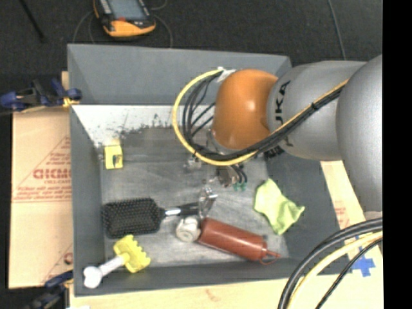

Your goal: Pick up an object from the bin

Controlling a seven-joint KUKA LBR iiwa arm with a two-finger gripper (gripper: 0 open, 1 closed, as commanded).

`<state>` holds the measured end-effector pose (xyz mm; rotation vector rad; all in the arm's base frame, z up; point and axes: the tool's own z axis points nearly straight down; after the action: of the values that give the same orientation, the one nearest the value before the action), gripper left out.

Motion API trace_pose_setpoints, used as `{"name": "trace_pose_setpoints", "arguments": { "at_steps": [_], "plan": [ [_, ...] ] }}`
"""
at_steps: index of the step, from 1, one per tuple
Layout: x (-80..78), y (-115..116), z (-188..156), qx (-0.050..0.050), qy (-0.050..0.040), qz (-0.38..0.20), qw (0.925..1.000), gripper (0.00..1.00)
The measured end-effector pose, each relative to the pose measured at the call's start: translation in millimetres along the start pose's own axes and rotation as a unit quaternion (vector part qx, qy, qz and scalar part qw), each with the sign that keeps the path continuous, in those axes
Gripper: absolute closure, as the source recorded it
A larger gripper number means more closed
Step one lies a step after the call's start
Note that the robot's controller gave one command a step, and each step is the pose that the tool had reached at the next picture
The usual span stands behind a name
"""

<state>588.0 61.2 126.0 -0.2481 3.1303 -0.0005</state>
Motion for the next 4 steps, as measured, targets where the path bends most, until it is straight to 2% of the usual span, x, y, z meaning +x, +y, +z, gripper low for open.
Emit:
{"name": "trace_pose_setpoints", "arguments": {
  "at_steps": [1,2,3,4],
  "plan": [
    [-16.2,62,11,0.0,-0.0027,-0.038,0.9993,0.0],
    [10.9,103,55,0.0,-0.0033,-0.088,0.9961,0.0],
    [-25.7,125,54,0.007,0.0069,-0.043,0.999,1.0],
    [-25.7,125,54,0.007,0.0069,-0.042,0.999,1.0]
  ]
}}
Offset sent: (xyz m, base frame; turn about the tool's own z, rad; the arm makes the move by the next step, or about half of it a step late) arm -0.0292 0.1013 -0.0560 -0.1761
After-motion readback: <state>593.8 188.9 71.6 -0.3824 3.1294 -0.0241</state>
